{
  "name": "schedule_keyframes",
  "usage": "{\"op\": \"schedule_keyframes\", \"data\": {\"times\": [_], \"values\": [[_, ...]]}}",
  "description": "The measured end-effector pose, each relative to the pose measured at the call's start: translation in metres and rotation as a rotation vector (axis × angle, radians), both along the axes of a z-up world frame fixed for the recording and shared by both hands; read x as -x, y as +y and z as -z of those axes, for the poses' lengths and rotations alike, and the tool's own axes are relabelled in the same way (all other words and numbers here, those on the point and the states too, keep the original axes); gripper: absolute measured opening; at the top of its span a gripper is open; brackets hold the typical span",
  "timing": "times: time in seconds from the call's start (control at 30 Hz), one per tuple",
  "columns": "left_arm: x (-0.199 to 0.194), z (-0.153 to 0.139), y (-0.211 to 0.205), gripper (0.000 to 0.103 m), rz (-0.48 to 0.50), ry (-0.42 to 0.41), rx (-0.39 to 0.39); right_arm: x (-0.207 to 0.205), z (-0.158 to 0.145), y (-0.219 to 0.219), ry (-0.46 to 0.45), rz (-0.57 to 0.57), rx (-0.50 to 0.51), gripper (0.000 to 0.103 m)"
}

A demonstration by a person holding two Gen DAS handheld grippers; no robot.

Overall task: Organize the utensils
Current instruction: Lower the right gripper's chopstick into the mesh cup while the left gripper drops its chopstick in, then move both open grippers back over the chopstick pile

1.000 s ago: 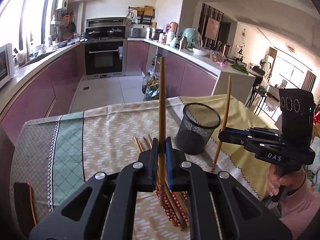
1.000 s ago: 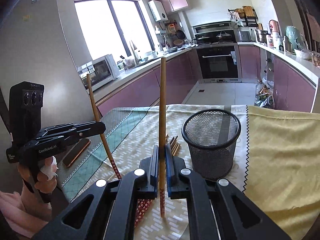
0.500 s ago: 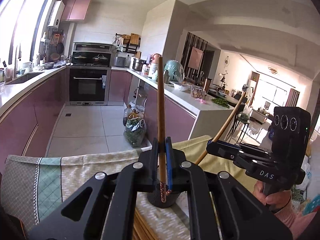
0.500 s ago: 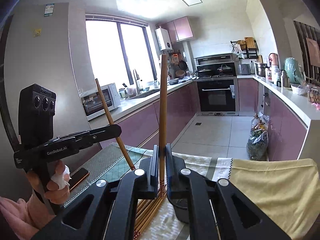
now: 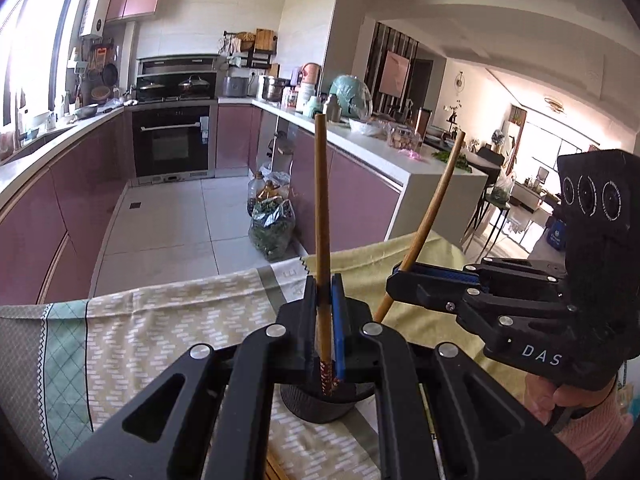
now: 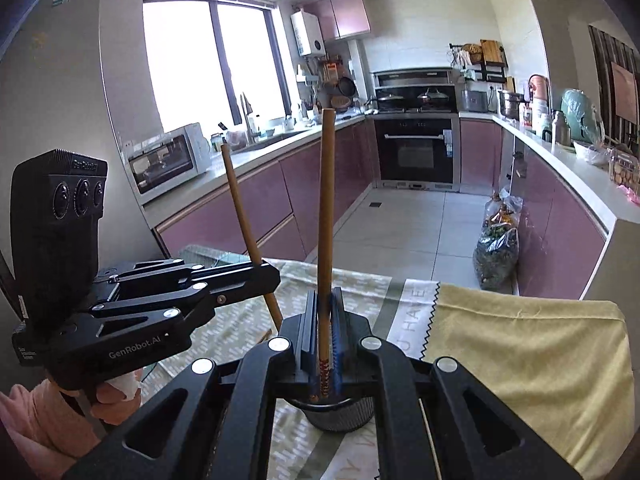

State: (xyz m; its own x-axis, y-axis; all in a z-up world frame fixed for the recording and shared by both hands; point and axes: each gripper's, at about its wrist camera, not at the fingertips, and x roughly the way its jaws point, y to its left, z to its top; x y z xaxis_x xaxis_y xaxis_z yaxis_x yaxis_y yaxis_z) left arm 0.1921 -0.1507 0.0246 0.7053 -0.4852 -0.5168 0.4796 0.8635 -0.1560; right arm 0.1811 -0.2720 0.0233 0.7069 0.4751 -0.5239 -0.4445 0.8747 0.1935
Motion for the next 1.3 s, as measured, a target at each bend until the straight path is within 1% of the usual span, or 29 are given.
{"op": "schedule_keyframes", "data": {"times": [0.17, 0.27, 0.37, 0.43, 0.47, 0.53, 0.57, 0.6, 0.63, 0.7, 0.77, 0.83, 0.87, 1.0, 1.1, 1.2, 1.3], "values": [[-0.017, 0.032, 0.0, 0.008, -0.012, 0.05, -0.036, -0.011, 0.017, 0.013, 0.087, -0.021, 0.038, 0.007], [-0.028, 0.042, 0.005, 0.008, -0.016, 0.054, -0.047, -0.015, 0.022, 0.017, 0.105, -0.014, 0.041, 0.007], [-0.033, 0.045, 0.005, 0.008, -0.021, 0.058, -0.057, -0.02, 0.025, 0.019, 0.113, 0.002, 0.036, 0.007], [-0.034, 0.046, 0.006, 0.014, -0.026, 0.059, -0.057, -0.021, 0.027, 0.018, 0.118, 0.007, 0.02, 0.008], [-0.035, 0.046, 0.009, 0.02, -0.03, 0.058, -0.054, -0.02, 0.028, 0.018, 0.118, 0.009, 0.014, 0.008], [-0.032, 0.047, 0.013, 0.024, -0.036, 0.051, -0.051, -0.018, 0.028, 0.017, 0.112, 0.015, 0.001, 0.008], [-0.029, 0.046, 0.014, 0.032, -0.043, 0.048, -0.051, -0.016, 0.029, 0.016, 0.108, 0.013, -0.007, 0.008], [-0.026, 0.045, 0.017, 0.038, -0.051, 0.039, -0.049, -0.013, 0.029, 0.016, 0.105, 0.013, -0.014, 0.012], [-0.021, 0.044, 0.021, 0.038, -0.058, 0.024, -0.051, -0.011, 0.028, 0.016, 0.099, 0.013, -0.02, 0.015], [-0.011, 0.04, 0.029, 0.041, -0.07, -0.003, -0.061, 0.0, 0.026, 0.016, 0.078, 0.007, -0.033, 0.027], [0.001, 0.041, 0.04, 0.046, -0.094, -0.025, -0.082, 0.013, 0.022, 0.019, 0.056, -0.02, -0.047, 0.029], [0.014, 0.042, 0.054, 0.048, -0.11, -0.037, -0.098, 0.027, 0.022, 0.025, 0.034, -0.048, -0.046, 0.033], [0.019, 0.043, 0.064, 0.049, -0.118, -0.035, -0.102, 0.034, 0.022, 0.029, 0.027, -0.06, -0.044, 0.037], [0.036, 0.064, 0.095, 0.051, -0.161, 0.002, -0.154, 0.051, 0.041, 0.049, 0.058, -0.108, -0.024, 0.038], [0.045, 0.086, 0.114, 0.051, -0.177, 0.057, -0.186, 0.053, 0.064, 0.064, 0.117, -0.13, -0.003, 0.038], [0.052, 0.107, 0.127, 0.052, -0.186, 0.113, -0.179, 0.05, 0.087, 0.076, 0.177, -0.121, 0.029, 0.038], [0.059, 0.126, 0.135, 0.053, -0.188, 0.15, -0.18, 0.051, 0.106, 0.085, 0.232, -0.127, 0.036, 0.038]]}}
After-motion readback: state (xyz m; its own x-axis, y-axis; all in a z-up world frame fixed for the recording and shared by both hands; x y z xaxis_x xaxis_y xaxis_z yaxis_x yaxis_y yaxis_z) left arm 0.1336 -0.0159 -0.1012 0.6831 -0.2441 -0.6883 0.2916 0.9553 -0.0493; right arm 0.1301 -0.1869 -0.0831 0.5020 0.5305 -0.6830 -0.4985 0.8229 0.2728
